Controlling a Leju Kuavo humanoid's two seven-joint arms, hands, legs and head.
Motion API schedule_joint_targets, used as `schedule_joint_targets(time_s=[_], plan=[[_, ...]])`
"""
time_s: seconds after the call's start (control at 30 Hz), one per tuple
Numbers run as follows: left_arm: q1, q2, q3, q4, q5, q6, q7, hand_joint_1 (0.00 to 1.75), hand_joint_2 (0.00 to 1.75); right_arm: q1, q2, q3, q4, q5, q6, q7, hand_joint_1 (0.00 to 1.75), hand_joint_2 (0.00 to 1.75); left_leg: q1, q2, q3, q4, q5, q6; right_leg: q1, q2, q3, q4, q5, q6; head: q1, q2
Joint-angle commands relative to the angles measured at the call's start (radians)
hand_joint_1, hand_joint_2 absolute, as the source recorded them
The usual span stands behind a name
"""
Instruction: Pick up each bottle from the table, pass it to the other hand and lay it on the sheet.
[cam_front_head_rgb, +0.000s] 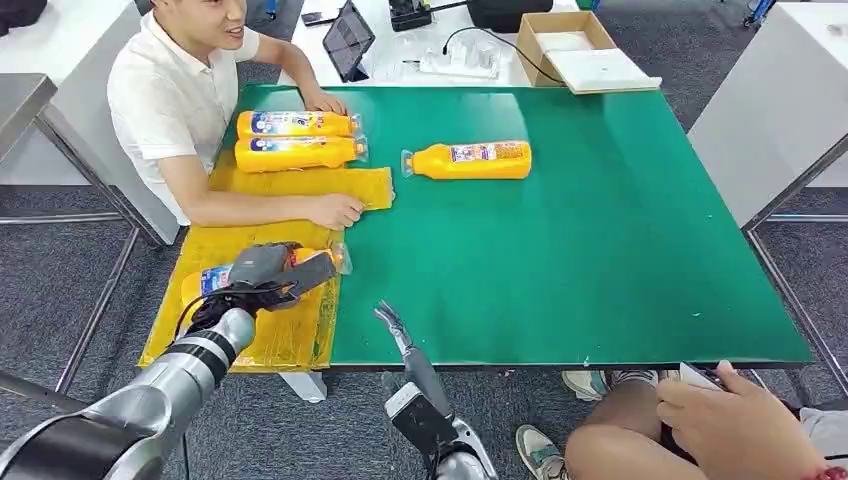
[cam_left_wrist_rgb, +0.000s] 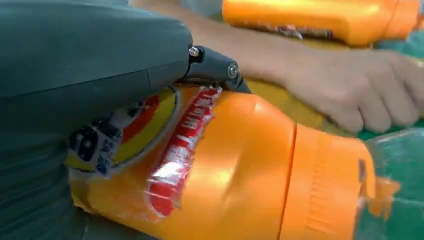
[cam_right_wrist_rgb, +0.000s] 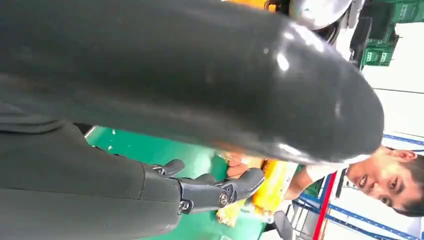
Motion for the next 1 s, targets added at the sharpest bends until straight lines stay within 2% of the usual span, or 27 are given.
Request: schedule_joint_targets(time_s=[0.03, 0.3, 0.5, 0.6, 0.7, 0.8, 0.9, 1.0], plan=[[0.009, 0.014, 0.042, 0.087, 0.012, -0.099, -0.02, 0.0, 1.75, 0.032, -0.015, 0.002, -0.02, 0.007, -0.004, 0.004, 0.0, 0.0, 0.001, 0.002, 0.005, -0.002, -0.001, -0.002, 0.001, 0.001, 0.005, -0.002, -0.001, -0.002, 0.0, 0.0], [0.009, 0.014, 0.042, 0.087, 0.012, -0.099, -0.02, 0.0, 1.75, 0.032, -0.015, 0.002, -0.02, 0.007, -0.004, 0.004, 0.0, 0.0, 0.001, 0.003, 0.007, -0.002, -0.001, -0.002, 0.001, 0.001, 0.007, -0.002, -0.001, -0.002, 0.0, 0.0], [0.008, 0.007, 0.056, 0.066, 0.045, -0.188, -0.095, 0.0, 1.75, 0.026, -0.018, -0.019, -0.007, 0.012, 0.003, -0.008, 0.0, 0.0, 0.0, 0.002, 0.006, -0.002, -0.001, -0.002, 0.0, 0.001, 0.006, -0.001, -0.001, -0.002, 0.0, 0.0], [0.031, 0.007, 0.091, 0.04, 0.101, -0.219, -0.169, 0.0, 1.75, 0.034, -0.035, -0.025, -0.041, 0.036, -0.023, -0.033, 0.0, 0.0, 0.0, 0.001, 0.008, -0.002, -0.001, -0.002, 0.0, 0.0, 0.008, -0.002, -0.001, -0.002, 0.0, 0.0], [0.081, 0.001, 0.125, -0.019, 0.158, -0.167, -0.249, 0.0, 1.75, 0.093, -0.092, -0.053, -0.221, 0.075, -0.074, -0.033, 0.0, 0.0, 0.0, 0.0, 0.008, -0.003, -0.001, -0.001, 0.0, 0.0, 0.009, -0.002, -0.001, -0.002, 0.0, 0.0], [0.178, -0.014, 0.216, -0.143, 0.323, -0.215, -0.334, 0.0, 1.75, 0.173, -0.154, -0.107, -0.358, 0.118, -0.107, 0.026, 0.0, 0.0, -0.001, -0.003, 0.01, -0.003, -0.001, -0.001, -0.001, -0.002, 0.011, -0.003, -0.002, -0.002, 0.0, 0.0], [0.293, -0.031, 0.294, -0.304, 0.508, -0.244, -0.356, 0.0, 1.75, 0.231, -0.16, -0.165, -0.367, 0.115, -0.125, 0.063, 0.0, 0.0, -0.002, -0.005, 0.011, -0.004, -0.001, 0.0, -0.002, -0.002, 0.013, -0.003, -0.003, -0.001, 0.0, 0.0], [0.327, -0.024, 0.279, -0.351, 0.526, -0.238, -0.349, 0.0, 1.75, 0.244, -0.167, -0.175, -0.361, 0.112, -0.121, 0.056, 0.0, 0.0, -0.002, -0.005, 0.013, -0.004, -0.002, -0.001, -0.001, -0.003, 0.015, -0.005, -0.004, -0.003, 0.0, 0.0]])
